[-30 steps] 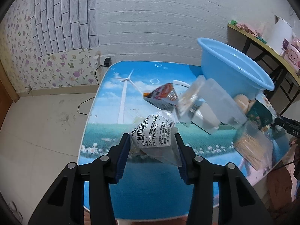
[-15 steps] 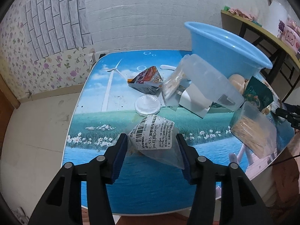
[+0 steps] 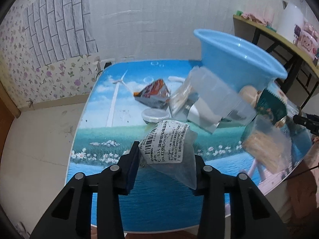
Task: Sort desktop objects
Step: 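Carry the snack bag and strapped white box into the blue basin and release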
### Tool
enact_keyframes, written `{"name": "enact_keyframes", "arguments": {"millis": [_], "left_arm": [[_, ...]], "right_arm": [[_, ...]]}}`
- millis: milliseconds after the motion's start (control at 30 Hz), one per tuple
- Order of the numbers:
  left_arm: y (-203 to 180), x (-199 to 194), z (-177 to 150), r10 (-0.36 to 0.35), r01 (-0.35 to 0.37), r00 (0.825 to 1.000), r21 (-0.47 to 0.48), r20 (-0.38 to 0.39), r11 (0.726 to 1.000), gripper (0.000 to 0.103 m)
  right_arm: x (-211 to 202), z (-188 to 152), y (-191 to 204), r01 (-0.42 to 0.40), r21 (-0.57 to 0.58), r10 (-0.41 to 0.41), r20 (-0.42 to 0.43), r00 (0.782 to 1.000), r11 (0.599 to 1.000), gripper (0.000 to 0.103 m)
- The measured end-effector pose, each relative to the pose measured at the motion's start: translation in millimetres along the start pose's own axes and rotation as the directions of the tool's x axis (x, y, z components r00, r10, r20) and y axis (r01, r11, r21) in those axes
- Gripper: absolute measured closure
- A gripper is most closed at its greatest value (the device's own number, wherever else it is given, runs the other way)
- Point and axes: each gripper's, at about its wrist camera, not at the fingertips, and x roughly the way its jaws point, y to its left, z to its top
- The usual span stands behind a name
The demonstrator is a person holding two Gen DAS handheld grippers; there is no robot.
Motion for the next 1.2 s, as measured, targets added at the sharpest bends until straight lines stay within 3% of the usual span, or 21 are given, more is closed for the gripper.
{"name": "enact_keyframes", "arguments": {"millis": [167,533,1200], "left_arm": [[-7.1,-19.5,12.8,0.000,0.000,1.000,0.007,0.010,1.000,0.063],[-36.6,-63.8,38.7,-0.065,0.057,0.992,0.078,0.112,0.995,0.063],[-100.9,-55.9,92.0,-0.175,0.142,0.975,0.219,0.135,0.965,0.063]], "right_arm": [[-13.7,4.6,11.7,-0.012,-0.045,0.013,0.035,0.999,0.999,0.042],[-40.5,13.6,24.4,-0.063,-0.084,0.071,0.103,0.992,0.995,0.042],[-58.4,51.7,32.5,-0.130,-0.117,0.154,0.228,0.961,0.985,0.042]]}}
